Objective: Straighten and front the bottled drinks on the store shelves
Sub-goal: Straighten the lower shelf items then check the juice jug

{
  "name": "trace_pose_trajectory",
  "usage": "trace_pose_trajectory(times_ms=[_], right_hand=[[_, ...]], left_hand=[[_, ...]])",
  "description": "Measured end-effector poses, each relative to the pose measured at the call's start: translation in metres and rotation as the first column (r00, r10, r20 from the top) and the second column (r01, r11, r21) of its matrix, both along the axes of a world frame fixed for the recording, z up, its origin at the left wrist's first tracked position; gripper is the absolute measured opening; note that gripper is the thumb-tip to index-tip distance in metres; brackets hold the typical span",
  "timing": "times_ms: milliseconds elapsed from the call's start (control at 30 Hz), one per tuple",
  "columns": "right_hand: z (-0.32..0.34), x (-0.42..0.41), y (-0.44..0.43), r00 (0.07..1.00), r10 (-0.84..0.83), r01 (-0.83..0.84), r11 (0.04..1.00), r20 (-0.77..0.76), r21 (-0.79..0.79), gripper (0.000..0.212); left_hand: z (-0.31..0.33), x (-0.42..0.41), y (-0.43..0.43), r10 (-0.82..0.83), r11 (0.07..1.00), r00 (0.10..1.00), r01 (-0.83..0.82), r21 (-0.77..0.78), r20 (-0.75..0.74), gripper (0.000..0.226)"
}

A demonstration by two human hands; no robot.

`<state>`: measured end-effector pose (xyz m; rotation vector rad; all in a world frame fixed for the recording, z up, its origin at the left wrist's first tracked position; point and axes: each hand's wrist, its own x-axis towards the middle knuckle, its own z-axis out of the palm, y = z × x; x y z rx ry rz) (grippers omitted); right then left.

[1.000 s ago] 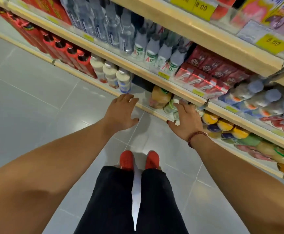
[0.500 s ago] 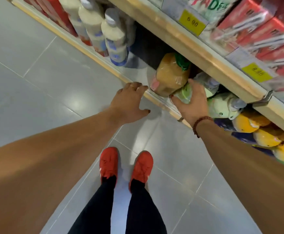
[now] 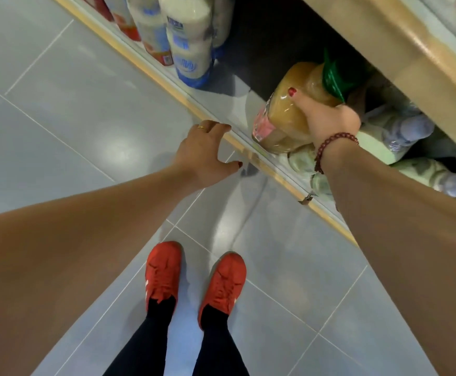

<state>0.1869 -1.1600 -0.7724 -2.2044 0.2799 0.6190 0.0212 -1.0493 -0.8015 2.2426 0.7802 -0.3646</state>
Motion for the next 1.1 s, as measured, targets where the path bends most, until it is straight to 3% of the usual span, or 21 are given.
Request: trace_pose_trajectory(times_ms=[167,433,500,567,633,733,767,833,933,1100], right_hand=[[0.002,-0.011,-0.004,0.994,-0.019,0.012,0.998,0.112,0.059,0.085],[0.002,-0.035,-0.014,0.959,0.079,-0.102,0.992,0.272,0.072,0.072],[-0.001,-0.039,-0.016,0.914,0.181,-0.197,0.98,0.363,0.007,0.059],[0.004,-0.044,-0.013,0.901,0.217,-0.209,0.976,0.375,-0.062,0.031],[0.004,-0.051,-0.01,0.942,0.127,-0.147,0.988,0.311,0.041,0.016],[0.015,-0.06,-0.005,0.798,0.343,-0.363,0.93,0.496,-0.059,0.03],[0.017,-0.066,-0.003,0.785,0.374,-0.416,0.909,0.493,-0.027,0.032],[0.028,-0.069,-0.002,0.823,0.369,-0.448,0.889,0.432,0.093,0.038],[0.05,-0.063,0.003,0.762,0.414,-0.495,0.868,0.497,0.036,0.06],[0.084,-0.088,0.034,0.851,0.368,-0.448,0.881,0.374,0.152,0.069]], left_hand=[[-0.008,-0.018,-0.002,0.049,0.997,0.998,-0.052,-0.063,-0.046,0.075],[0.005,-0.036,0.004,0.061,0.994,0.998,-0.063,-0.094,-0.021,0.076],[0.01,-0.042,0.007,0.057,0.994,0.998,-0.057,-0.091,-0.001,0.076],[0.015,-0.051,0.007,0.041,0.996,0.999,-0.04,-0.083,0.011,0.076],[0.017,-0.062,0.008,0.03,0.997,0.999,-0.029,-0.076,0.01,0.076],[0.019,-0.079,0.008,0.047,0.995,0.999,-0.046,-0.086,0.006,0.076],[0.02,-0.084,0.009,0.067,0.993,0.998,-0.066,-0.094,0.005,0.077],[0.022,-0.093,0.01,0.115,0.987,0.993,-0.114,-0.116,0.006,0.079],[0.028,-0.104,0.013,0.158,0.974,0.987,-0.156,-0.164,0.004,0.088],[0.04,-0.128,0.022,0.244,0.935,0.969,-0.226,-0.274,0.031,0.109]])
